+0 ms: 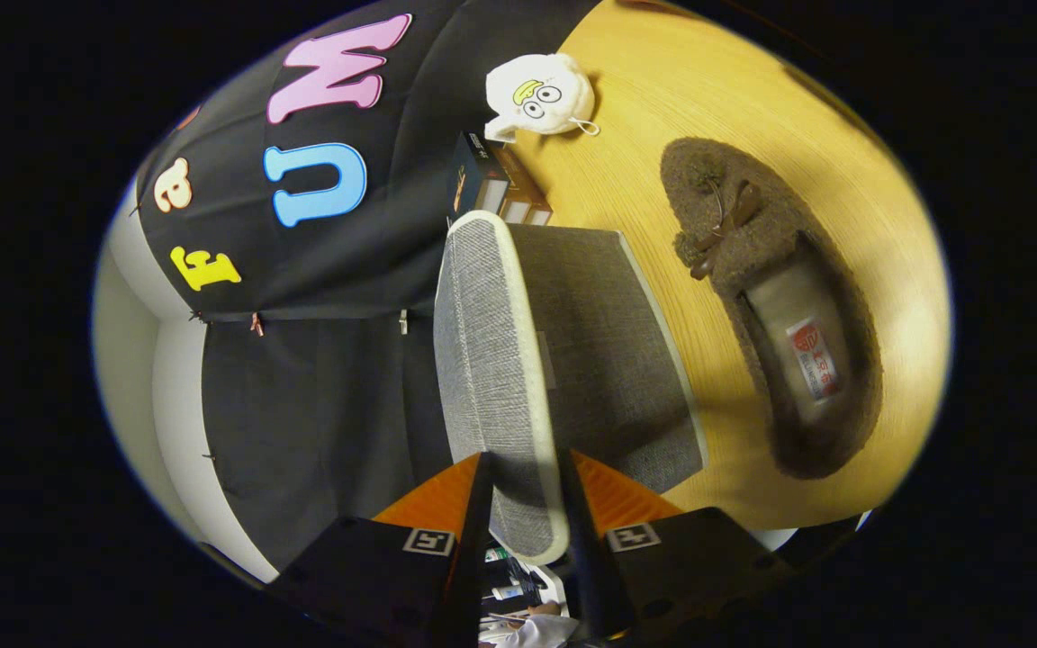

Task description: Open the storage box then place both shoes into the box .Put the left shoe in first, then the right shoe, with the right side of both shoes facing outward in a uniform manner.

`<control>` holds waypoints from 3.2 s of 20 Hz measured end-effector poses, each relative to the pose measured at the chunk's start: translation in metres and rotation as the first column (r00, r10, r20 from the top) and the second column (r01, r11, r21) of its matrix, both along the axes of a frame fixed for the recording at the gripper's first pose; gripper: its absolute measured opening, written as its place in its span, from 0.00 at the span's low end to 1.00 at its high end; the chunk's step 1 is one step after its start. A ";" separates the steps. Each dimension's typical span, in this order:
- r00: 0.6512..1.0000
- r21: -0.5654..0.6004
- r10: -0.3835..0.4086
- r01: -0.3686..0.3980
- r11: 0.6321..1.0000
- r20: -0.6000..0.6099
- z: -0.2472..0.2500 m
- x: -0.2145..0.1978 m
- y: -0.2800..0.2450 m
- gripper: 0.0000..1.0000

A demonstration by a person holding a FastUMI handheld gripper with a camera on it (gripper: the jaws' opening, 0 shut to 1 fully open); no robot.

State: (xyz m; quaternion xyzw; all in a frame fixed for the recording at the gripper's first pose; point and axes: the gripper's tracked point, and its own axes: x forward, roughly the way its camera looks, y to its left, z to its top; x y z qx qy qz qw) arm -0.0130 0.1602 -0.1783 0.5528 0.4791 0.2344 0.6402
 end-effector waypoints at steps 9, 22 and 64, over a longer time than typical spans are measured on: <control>1.000 0.016 0.002 -0.003 1.000 0.030 0.012 0.002 0.006 0.06; 0.996 0.036 0.005 -0.008 0.999 0.085 0.082 0.011 0.029 0.05; 0.928 -0.147 0.160 -0.115 0.982 0.337 0.141 0.051 0.231 0.97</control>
